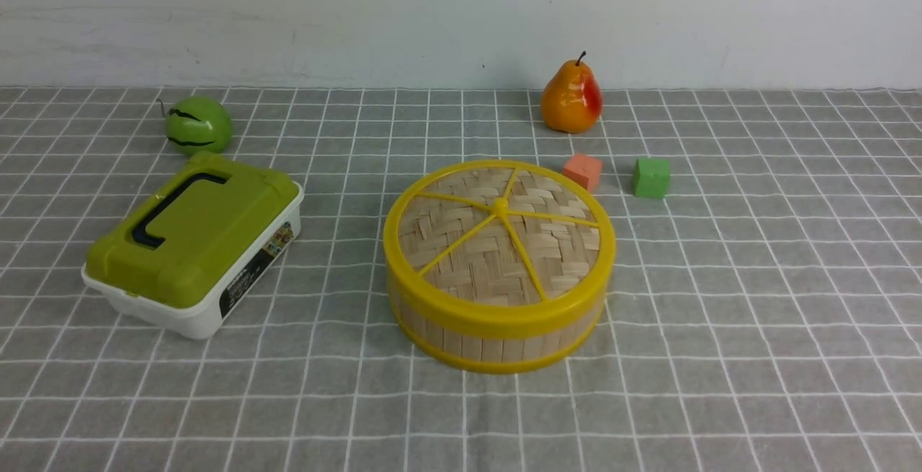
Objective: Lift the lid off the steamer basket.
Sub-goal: Use the right arm to lift the lid of the steamer
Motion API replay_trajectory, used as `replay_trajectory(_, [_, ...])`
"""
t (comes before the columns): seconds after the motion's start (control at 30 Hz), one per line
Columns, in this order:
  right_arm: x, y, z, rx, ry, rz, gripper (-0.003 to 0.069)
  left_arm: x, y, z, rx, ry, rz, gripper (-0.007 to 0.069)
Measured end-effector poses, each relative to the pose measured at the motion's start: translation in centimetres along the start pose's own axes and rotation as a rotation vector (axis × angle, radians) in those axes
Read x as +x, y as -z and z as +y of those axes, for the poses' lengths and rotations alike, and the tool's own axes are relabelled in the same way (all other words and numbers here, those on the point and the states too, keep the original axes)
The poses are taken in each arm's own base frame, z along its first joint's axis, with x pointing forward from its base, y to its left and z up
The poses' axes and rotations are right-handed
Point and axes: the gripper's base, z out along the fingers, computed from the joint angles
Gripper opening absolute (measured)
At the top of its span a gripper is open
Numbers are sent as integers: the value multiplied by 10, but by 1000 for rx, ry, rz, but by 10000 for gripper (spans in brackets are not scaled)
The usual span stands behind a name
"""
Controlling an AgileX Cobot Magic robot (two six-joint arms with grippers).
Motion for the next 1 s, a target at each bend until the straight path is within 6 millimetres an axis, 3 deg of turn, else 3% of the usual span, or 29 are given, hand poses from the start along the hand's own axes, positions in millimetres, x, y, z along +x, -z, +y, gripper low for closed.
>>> replay_trajectory(0.1, [-50,-20,15,-53,146,197,3,0,0,0,0,0,0,239])
replay_trajectory(0.27, [-95,-71,18,-130,208,522,-20,0,0,0,0,0,0,239])
replay_trajectory(0.5, [-120,-164,28,-194,338,849,-3,0,0,0,0,0,0,239])
replay_trajectory(0.6, [-116,-212,35,-141,390,931,0,0,0,0,0,0,0,239])
replay_trajectory(0.63, [-114,-238,41,-130,411,944,1,0,0,0,0,0,0,239])
replay_trajectory(0.67, [-114,-241,42,-130,410,945,1,0,0,0,0,0,0,239])
replay_trajectory(0.73, [-107,-267,54,-160,424,954,2,0,0,0,0,0,0,239])
replay_trajectory(0.9, [-73,-329,103,-309,447,975,7,0,0,0,0,0,0,239])
replay_trajectory(1.0, [-58,-348,115,-334,463,987,13,0,0,0,0,0,0,239])
